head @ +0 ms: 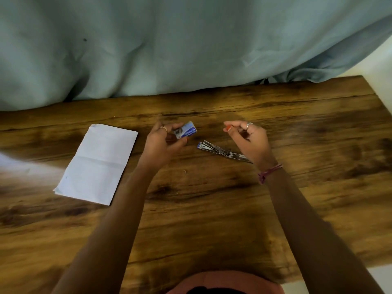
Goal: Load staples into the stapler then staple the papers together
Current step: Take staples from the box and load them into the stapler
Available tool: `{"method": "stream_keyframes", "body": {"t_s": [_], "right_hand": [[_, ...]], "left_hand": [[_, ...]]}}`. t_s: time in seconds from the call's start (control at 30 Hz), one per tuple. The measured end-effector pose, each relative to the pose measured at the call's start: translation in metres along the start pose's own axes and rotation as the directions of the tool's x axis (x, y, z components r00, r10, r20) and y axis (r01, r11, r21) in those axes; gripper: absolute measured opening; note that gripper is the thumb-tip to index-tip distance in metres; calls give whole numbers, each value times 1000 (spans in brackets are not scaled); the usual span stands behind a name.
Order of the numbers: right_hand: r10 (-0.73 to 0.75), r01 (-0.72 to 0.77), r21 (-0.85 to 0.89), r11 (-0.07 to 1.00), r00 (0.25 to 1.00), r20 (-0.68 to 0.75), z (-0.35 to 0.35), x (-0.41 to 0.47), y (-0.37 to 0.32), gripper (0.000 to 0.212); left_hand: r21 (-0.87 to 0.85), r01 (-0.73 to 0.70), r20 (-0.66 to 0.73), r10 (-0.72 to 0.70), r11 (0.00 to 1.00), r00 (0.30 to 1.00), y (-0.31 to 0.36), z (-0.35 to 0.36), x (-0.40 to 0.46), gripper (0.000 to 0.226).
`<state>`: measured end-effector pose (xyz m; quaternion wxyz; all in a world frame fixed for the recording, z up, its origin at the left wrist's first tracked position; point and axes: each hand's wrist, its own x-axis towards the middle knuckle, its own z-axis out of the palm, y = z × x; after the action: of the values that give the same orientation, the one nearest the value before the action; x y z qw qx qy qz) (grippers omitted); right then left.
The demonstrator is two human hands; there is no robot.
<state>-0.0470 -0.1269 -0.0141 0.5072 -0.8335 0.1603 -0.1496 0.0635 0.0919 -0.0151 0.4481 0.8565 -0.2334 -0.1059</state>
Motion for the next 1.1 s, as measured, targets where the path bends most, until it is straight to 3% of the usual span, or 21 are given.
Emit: {"method": "stream_keyframes", "body": {"t_s": [0.1,0.3,0.5,0.63,0.8,1.1], "right_hand": [[-22,21,79,997,1000,4,4,-9,-16,22],[57,-113,262,959,975,213,20,-36,-34,19],[89,-167,451,877,978,190,19,-57,-36,12],[134,-213,506,836,973,187,21,-64,-36,17],[200,-282,458,843,955,220,23,-70,-39,48],[343,-463,522,716,885,313,23,-77,-35,24]], "left_hand": [[-123,-28,13,30,992,999,12,-7,-23,40],[-294,-31,1,33,955,999,29,-1,-54,41],[-433,42,26,-34,901,999,30,11,-73,44],[-489,46,15,-44,871,999,31,18,-82,44],[-496,35,-21,-52,868,998,32,25,-88,42],[-498,50,-40,-81,865,996,27,36,-94,44]]}}
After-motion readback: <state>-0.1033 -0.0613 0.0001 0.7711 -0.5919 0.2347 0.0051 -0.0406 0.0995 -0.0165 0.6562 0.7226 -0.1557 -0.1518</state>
